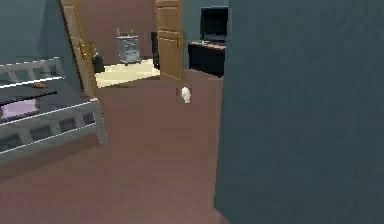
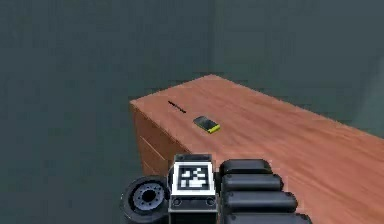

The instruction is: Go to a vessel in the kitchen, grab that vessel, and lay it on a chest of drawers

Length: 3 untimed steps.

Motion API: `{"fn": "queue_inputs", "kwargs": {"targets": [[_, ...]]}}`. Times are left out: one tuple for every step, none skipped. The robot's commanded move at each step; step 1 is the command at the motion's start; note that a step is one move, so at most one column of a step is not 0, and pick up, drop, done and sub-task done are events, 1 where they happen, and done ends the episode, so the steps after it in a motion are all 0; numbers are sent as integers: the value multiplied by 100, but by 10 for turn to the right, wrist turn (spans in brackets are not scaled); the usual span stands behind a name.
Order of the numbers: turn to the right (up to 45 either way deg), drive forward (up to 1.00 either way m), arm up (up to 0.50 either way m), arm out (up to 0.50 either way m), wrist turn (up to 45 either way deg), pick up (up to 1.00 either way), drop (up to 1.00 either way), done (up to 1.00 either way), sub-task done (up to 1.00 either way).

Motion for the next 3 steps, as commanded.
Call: {"fn": "queue_inputs", "kwargs": {"targets": [[-300,0,0,0,0,0,0,0,0],[-30,0,0,0,0,0,0,0,0],[450,0,0,0,0,0,0,0,0]]}}
